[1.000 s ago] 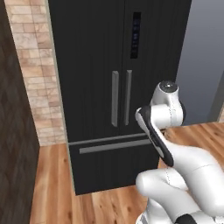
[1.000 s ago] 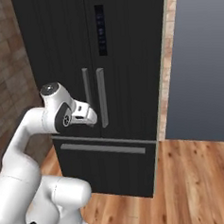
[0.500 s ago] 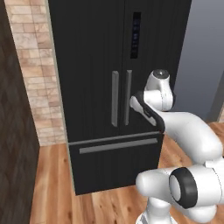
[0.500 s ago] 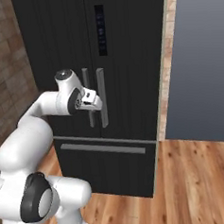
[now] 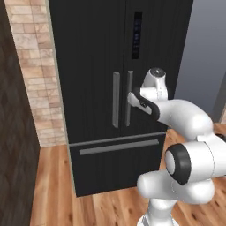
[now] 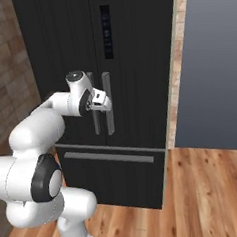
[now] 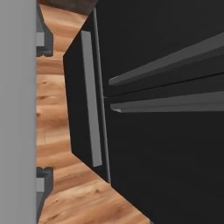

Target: Place one of the steaks on the plate and the other in the bowl. Then place the bowl in the fridge.

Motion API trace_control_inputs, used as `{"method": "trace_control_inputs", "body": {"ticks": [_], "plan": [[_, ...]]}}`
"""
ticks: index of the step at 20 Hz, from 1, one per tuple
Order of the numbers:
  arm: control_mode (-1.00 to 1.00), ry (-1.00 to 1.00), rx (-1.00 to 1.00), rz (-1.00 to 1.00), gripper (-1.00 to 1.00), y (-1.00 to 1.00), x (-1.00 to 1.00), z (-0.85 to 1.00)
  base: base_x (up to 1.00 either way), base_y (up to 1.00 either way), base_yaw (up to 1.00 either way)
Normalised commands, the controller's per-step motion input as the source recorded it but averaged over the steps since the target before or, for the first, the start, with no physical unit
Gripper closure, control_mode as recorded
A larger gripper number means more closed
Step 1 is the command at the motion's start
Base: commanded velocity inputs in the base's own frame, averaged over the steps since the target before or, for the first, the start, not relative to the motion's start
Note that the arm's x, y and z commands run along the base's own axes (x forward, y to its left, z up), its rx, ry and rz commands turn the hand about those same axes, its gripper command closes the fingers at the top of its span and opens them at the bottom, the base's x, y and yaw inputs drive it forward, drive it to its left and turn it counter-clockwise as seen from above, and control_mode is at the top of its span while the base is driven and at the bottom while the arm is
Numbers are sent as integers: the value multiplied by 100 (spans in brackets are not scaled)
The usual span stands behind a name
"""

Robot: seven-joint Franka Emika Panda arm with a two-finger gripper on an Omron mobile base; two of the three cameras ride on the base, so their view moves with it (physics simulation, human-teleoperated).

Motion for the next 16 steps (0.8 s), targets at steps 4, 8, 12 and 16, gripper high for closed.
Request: {"method": "trace_control_inputs", "body": {"ticks": [4, 8, 12, 16], "plan": [[-100, -7, 2, 0, -100, 0, 40, -5, 0, 0, 0], [-100, -9, 0, 2, -100, 0, 42, -3, 0, 0, 0], [-100, -3, 1, 2, -100, 0, 37, 0, 0, 0, 0], [-100, 0, 1, 1, -100, 0, 29, 0, 0, 0, 0]]}}
